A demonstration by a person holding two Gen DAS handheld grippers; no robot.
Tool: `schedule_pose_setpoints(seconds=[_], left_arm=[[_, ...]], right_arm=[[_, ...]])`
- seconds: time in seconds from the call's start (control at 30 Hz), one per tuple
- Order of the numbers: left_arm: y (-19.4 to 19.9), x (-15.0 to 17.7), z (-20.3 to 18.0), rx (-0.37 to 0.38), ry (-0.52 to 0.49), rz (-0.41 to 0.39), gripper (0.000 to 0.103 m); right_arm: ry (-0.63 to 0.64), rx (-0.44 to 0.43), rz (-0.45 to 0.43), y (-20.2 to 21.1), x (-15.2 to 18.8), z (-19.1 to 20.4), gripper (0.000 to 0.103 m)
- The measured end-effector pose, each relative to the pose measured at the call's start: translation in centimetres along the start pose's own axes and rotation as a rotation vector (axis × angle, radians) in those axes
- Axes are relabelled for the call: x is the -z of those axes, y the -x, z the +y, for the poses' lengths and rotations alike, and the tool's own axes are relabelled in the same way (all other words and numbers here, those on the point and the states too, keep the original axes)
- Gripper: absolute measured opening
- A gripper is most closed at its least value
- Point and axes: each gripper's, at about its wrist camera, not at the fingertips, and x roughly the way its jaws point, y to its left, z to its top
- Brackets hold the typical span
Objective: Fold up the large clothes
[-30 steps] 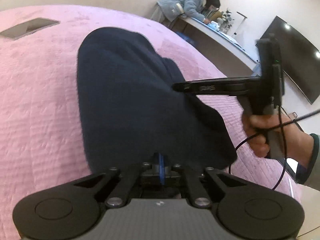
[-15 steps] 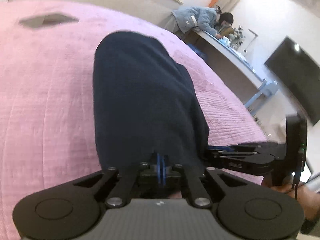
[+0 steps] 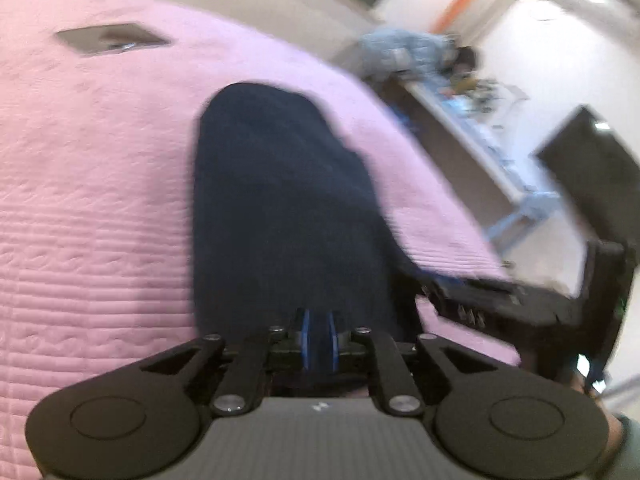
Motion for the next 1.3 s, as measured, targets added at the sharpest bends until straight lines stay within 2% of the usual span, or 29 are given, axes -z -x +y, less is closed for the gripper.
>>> schedule_pose_setpoints(seconds=[0.03,0.1,0.13,0.17,0.2,0.3,0.33,0.4,0.43,0.47,0.57,0.63,0.77,0.83,0.9,1.0,1.13,1.2,1.23,1.3], left_arm=[[-0.5,-0.1,0.6,0.023,0.030,0.010,0.006],[-0.9,-0.1,1.7,0.075,0.094,0.023,0.006],[-0.9,-0.1,1.8,0.086,0.101,0.034,0.006],[-0.7,-0.1,1.8,0.081,0.091,0.039,0.006],[-0.5,-0.1,1.7,0.080,0.085,0.038,0.006],[0.8,-0.4,1.5,0.068,0.060,0.018,0.013],[1.5,-0.9,1.5,0.059,0.053,0.001,0.020],[2.7,-2.2,1.7,0.042,0.047,-0.041,0.036],[3.4,-2.7,1.7,0.031,0.044,-0.059,0.053],[3.6,-3.4,1.8,0.014,0.038,-0.081,0.062],[2.8,-5.3,2.3,-0.029,0.007,-0.090,0.062],[1.9,-6.3,2.7,-0.026,0.002,-0.075,0.062],[-1.2,-7.1,4.7,0.056,0.045,0.038,0.069],[-2.7,-7.0,5.7,0.097,0.065,0.065,0.069],[-3.8,-7.1,6.3,0.103,0.075,0.083,0.072],[-5.2,-7.5,7.2,0.125,0.087,0.103,0.081],[-7.3,-8.0,8.6,0.194,0.137,0.142,0.091],[-8.6,-8.0,9.6,0.253,0.185,0.172,0.093],[-9.3,-8.0,10.1,0.274,0.215,0.186,0.095],[-10.8,-7.9,10.7,0.318,0.261,0.211,0.097]], right_arm=[[-0.035,0.000,0.053,-0.9,0.5,-0.8,0.019],[-0.115,-0.058,0.054,-0.3,1.4,-2.6,0.018],[-0.114,-0.043,0.060,0.3,1.6,-3.1,0.038],[-0.108,-0.017,0.064,0.8,1.8,-3.5,0.064],[-0.109,-0.006,0.059,1.0,2.2,-3.8,0.071],[-0.155,-0.047,0.039,2.2,1.9,-5.9,0.072],[-0.161,-0.052,0.024,2.6,1.4,-6.2,0.072],[-0.156,-0.075,-0.020,3.7,0.3,-6.2,0.075],[-0.152,-0.097,-0.043,4.1,-0.3,-6.1,0.077],[-0.153,-0.129,-0.060,4.1,-1.1,-6.0,0.078],[-0.184,-0.209,-0.074,3.3,-2.8,-5.6,0.078],[-0.189,-0.249,-0.073,2.1,-3.5,-5.3,0.078],[-0.162,-0.241,-0.010,-1.0,-4.0,-5.2,0.080],[-0.158,-0.251,0.016,-2.0,-3.9,-5.6,0.082],[-0.154,-0.273,0.034,-2.7,-4.0,-5.8,0.083],[-0.133,-0.314,0.071,-4.4,-4.9,-6.2,0.084],[-0.121,-0.394,0.128,-6.4,-5.8,-6.7,0.086],[-0.145,-0.444,0.161,-7.4,-6.0,-7.5,0.090],[-0.161,-0.461,0.174,-7.7,-6.0,-7.9,0.097],[-0.182,-0.502,0.185,-8.4,-5.8,-8.5,0.102]])
